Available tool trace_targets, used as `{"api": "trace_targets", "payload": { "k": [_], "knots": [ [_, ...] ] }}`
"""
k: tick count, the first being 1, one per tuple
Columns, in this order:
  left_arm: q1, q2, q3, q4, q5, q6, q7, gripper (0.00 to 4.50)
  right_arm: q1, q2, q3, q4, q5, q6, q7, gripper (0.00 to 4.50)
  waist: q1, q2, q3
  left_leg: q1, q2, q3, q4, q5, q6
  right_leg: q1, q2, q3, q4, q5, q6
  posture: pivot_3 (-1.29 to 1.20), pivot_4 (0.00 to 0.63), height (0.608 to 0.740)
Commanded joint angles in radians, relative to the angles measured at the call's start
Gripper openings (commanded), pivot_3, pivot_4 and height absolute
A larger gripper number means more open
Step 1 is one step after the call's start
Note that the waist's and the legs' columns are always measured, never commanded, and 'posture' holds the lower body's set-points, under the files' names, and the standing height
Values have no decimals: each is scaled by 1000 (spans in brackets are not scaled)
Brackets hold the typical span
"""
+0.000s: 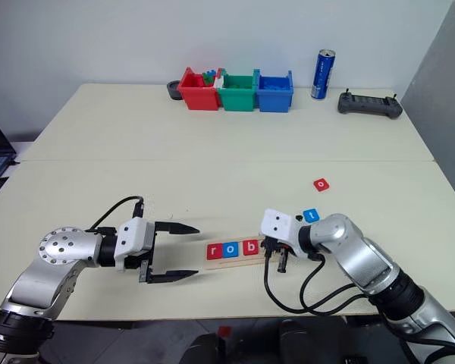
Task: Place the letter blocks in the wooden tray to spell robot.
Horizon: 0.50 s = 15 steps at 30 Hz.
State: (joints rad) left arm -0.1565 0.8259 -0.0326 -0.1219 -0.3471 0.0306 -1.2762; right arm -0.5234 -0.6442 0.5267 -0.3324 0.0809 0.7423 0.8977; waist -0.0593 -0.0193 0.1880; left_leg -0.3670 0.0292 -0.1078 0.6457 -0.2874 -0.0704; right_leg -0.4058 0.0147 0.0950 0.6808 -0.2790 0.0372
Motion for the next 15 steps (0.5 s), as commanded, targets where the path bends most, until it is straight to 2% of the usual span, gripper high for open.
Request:
{"api": "trace_targets", "payload": {
  "k": [1, 9, 15],
  "knots": [
    [11, 11, 29, -1, -6, -30, -7, 4500, -22, 13, 5, -30, 8, -9, 32, 47, 0, 0, 0, 0, 0, 0, 0, 0, 0, 0, 0, 0, 0, 0, 0, 0, 150, 740],
    [27, 3, 19, -27, 0, -30, 12, 4500, -26, 54, 4, -31, 13, 8, 38, 47, 1, 0, 0, 0, 0, 0, 0, 0, 0, 0, 0, 0, 0, 0, 0, 0, 150, 740],
    [28, 6, 22, -24, -4, -32, 10, 4500, -19, 45, -2, -42, 8, 17, 41, 47, 1, 0, 0, 0, 0, 0, 0, 0, 0, 0, 0, 0, 0, 0, 0, 0, 150, 740]
  ]
}}
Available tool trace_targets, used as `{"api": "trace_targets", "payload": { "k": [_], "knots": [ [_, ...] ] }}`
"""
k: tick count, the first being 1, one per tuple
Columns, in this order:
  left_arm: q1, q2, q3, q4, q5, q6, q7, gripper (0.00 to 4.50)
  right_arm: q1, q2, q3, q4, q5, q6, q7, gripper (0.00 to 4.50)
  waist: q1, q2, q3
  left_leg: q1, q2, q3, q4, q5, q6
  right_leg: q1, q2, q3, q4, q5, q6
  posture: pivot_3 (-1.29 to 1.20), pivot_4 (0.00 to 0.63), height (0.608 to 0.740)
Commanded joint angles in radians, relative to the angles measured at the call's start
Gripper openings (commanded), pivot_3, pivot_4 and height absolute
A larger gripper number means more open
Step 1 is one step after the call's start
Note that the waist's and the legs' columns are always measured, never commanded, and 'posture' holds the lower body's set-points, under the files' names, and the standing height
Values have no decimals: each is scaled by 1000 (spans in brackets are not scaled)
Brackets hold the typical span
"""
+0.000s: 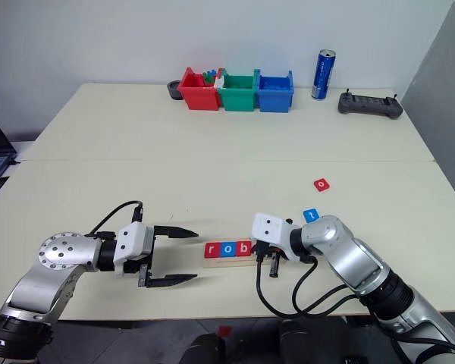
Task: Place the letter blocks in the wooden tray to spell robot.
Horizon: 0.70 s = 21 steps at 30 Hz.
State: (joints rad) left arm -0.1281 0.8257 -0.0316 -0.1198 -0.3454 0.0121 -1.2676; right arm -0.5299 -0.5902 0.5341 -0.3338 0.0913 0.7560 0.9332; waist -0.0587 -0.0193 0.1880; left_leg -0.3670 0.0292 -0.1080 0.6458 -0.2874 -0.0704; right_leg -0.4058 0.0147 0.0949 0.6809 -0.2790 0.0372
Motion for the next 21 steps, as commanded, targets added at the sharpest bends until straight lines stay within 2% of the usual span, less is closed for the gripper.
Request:
{"api": "trace_targets", "payload": {
  "k": [1, 6, 13, 16, 21],
  "knots": [
    [-3, 6, 22, -21, -7, -15, 0, 4500, -11, -12, -13, -44, 0, 7, 6, 47, 0, 0, 0, 0, 0, 0, 0, 0, 0, 0, 0, 0, 0, 0, 0, 0, 150, 740],
    [-10, 4, 22, -7, -7, -21, -6, 4500, -5, -7, -46, -72, 37, 53, 1, 47, 0, 0, 0, 0, 0, 0, 0, 0, 0, 0, 0, 0, 0, 0, 0, 0, 150, 740],
    [-22, -10, 38, 1, -35, 5, 4, 4500, -18, -4, -321, -149, 171, 190, -58, 47, 1, 0, 0, 0, 0, 0, 0, 0, 0, 0, 0, 0, 0, 0, 0, 0, 150, 740],
    [-22, -14, 51, 12, -48, 10, 6, 4500, -13, 14, -439, -65, 138, 128, -168, 618, 1, 0, 0, 0, 0, 0, 0, 0, 0, 0, 0, 0, 0, 0, 0, 0, 150, 740],
    [-8, -19, 69, 7, -63, 20, 10, 4500, -67, 39, -536, 209, 47, -63, -345, 2316, 0, 0, 0, 0, 0, 1, 0, 0, 0, 0, 0, 1, 0, 0, 0, 0, 150, 740]
  ]
}}
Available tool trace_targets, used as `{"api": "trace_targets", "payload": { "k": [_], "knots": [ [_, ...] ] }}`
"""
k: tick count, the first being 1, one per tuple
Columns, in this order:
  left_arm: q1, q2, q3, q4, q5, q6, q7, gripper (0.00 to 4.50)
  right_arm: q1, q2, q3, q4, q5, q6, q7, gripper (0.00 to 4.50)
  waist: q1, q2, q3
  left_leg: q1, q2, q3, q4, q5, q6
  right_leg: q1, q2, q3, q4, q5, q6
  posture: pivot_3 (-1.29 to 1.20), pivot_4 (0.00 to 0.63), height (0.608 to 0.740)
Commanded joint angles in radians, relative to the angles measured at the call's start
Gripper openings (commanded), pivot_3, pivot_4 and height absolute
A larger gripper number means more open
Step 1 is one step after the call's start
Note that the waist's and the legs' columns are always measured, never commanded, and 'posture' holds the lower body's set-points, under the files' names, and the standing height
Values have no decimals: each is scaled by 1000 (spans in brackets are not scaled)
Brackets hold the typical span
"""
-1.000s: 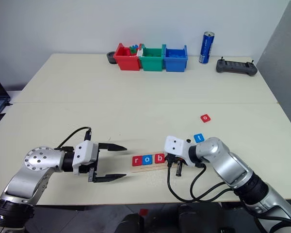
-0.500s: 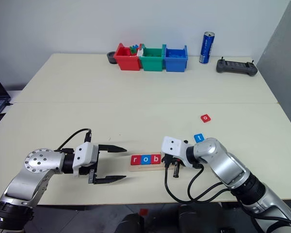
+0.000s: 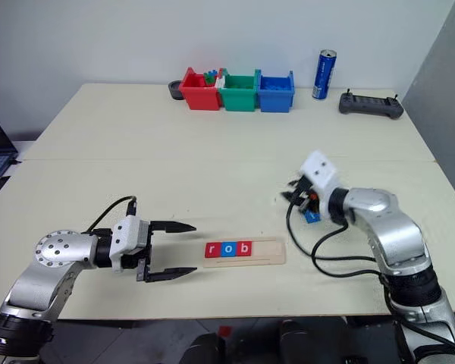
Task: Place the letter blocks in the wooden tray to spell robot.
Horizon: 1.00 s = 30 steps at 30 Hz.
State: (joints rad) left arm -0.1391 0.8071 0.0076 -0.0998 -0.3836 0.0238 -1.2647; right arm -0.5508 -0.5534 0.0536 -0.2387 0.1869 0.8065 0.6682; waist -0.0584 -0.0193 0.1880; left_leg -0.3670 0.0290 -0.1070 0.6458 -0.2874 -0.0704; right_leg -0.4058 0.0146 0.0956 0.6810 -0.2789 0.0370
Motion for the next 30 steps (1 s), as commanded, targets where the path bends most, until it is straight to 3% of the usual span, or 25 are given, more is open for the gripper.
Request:
{"api": "trace_targets", "payload": {
  "k": [1, 6, 14, 22, 25, 30],
  "knots": [
    [5, 1, 30, -17, -26, 11, 7, 4500, -65, 0, -53, 183, -62, -157, -89, 2667, -1, 0, 0, 0, 0, 1, 0, 0, 0, 0, 0, 0, 0, 0, 0, 0, 150, 740],
    [-3, 3, 17, -47, -24, 39, 20, 4500, -174, 0, -29, 502, -106, -263, -83, 4457, -7, 0, 0, 0, 0, 1, -1, 0, 0, -1, 0, 1, 0, 0, 0, 0, 150, 740],
    [-31, 26, 11, -124, -43, 143, 13, 4500, -303, 39, 5, 910, -145, -385, -48, 4489, -19, 0, 0, 0, 0, 1, -1, 0, 0, -1, 0, 1, 0, 0, 0, 0, 150, 740],
    [-14, 66, 37, -149, -60, 158, -22, 4500, -356, 63, 5, 1097, -147, -436, 16, 4489, -28, 1, 0, 1, 0, 1, -1, 0, 0, 0, 0, 1, 1, 0, 0, 0, 150, 740],
    [1, 75, 50, -119, -59, 127, -50, 4500, -374, 76, -2, 1134, -140, -417, 24, 3923, -29, 1, 0, 1, 0, 1, -1, 0, 0, 0, 0, 1, 1, 0, 0, 0, 150, 740],
    [19, 77, 63, -45, -43, 49, -97, 4500, -378, 87, -4, 1153, -145, -406, 22, 2135, -29, 1, 0, 2, 0, 1, 0, 0, 0, 1, 0, 1, 1, 0, 0, 0, 150, 740]
  ]
}}
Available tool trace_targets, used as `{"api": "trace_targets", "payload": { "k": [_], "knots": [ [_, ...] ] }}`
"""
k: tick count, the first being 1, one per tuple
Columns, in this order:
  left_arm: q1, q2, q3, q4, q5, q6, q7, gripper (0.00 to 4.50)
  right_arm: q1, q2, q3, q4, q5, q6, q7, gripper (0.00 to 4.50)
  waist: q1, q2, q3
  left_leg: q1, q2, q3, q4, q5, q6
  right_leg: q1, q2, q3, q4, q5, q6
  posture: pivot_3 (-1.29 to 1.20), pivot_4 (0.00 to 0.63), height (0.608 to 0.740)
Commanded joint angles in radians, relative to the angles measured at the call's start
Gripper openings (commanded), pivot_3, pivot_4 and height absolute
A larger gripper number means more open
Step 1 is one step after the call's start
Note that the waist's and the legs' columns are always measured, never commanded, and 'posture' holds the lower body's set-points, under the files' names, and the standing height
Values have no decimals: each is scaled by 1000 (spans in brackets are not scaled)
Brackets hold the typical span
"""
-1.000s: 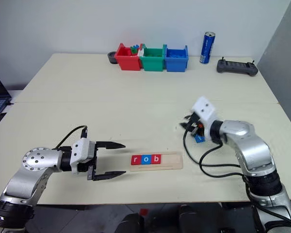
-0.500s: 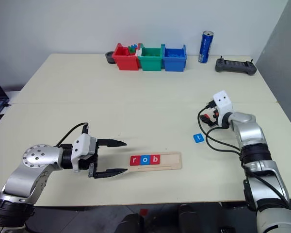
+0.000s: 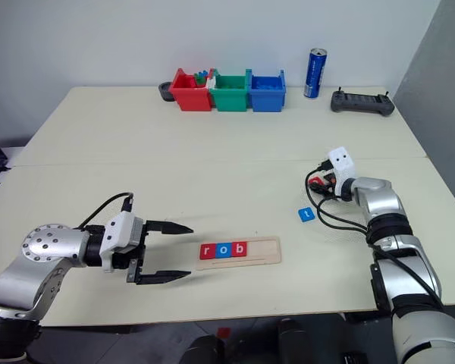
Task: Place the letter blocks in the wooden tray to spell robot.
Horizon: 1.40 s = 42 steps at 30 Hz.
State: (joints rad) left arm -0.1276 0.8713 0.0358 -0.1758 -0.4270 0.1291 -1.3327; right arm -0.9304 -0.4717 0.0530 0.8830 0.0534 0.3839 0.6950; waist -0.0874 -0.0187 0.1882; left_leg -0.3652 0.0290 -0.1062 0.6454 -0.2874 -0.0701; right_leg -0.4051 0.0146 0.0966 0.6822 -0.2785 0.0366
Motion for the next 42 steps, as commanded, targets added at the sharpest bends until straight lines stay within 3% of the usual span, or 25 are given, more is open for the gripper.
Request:
{"api": "trace_targets", "payload": {
  "k": [1, 2, 9, 14, 17, 22, 28, 36, 42],
  "knots": [
    [11, 11, 35, 47, 4, -74, -35, 4500, 3, 6, -5, 32, -13, 14, -9, 1768, 0, 0, 0, 0, 0, 0, 0, 0, 0, 0, 0, 0, 0, 0, 0, 0, 150, 740],
    [17, 8, 35, 63, 8, -94, -41, 4500, 6, 7, -6, 29, -13, 11, -14, 1451, 0, 0, 0, 0, 0, 0, 0, 0, 0, 0, 0, 0, 0, 0, 0, 0, 150, 740],
    [39, -18, 26, 125, 26, -179, -28, 4500, 92, -17, -32, -195, 9, 41, -24, 1447, 1, 0, 0, 0, 0, 0, 0, 0, 0, 0, 0, 0, 0, 0, 0, 0, 150, 740],
    [43, -26, 29, 135, 30, -198, -23, 4500, 289, -66, -66, -679, 60, 231, -26, 1447, 7, 1, 1, -3, 0, -2, 0, 0, 0, -2, -1, -1, 0, 0, 0, 0, 150, 740],
    [56, -30, 30, 142, 33, -210, -21, 4500, 514, -81, -106, -1120, 118, 433, -63, 1447, 10, 1, 1, -5, 0, -3, -1, 0, 0, -2, -1, -2, -1, 0, 0, 0, 150, 740],
    [44, -36, 5, 133, 38, -201, -29, 4500, 798, 22, -99, -1580, 160, 693, -212, 1447, 13, 1, 0, -5, 0, -3, 0, 0, 0, -3, 0, -2, -1, -1, 0, 0, 150, 740],
    [-21, -33, -20, 91, 31, -142, -25, 4500, 934, 137, 2, -1711, 120, 780, -381, 1447, 10, 0, 0, 0, 0, -1, 1, 0, 0, 0, 1, 0, 0, -3, 7, 0, 150, 740],
    [-65, -31, -32, 43, 28, -66, -12, 4500, 988, 281, -1, -1702, 121, 806, -508, 1447, 9, 0, 0, -1, 0, -1, 0, 0, 0, 0, 1, 0, -1, -3, 6, 0, 150, 740],
    [-67, -30, -28, 31, 29, -44, -6, 4500, 903, 357, -97, -1718, 143, 789, -544, 3607, 8, 0, 0, -1, 1, -1, 0, 0, 0, 0, 1, 0, -1, -3, 6, 0, 150, 740]
  ]
}}
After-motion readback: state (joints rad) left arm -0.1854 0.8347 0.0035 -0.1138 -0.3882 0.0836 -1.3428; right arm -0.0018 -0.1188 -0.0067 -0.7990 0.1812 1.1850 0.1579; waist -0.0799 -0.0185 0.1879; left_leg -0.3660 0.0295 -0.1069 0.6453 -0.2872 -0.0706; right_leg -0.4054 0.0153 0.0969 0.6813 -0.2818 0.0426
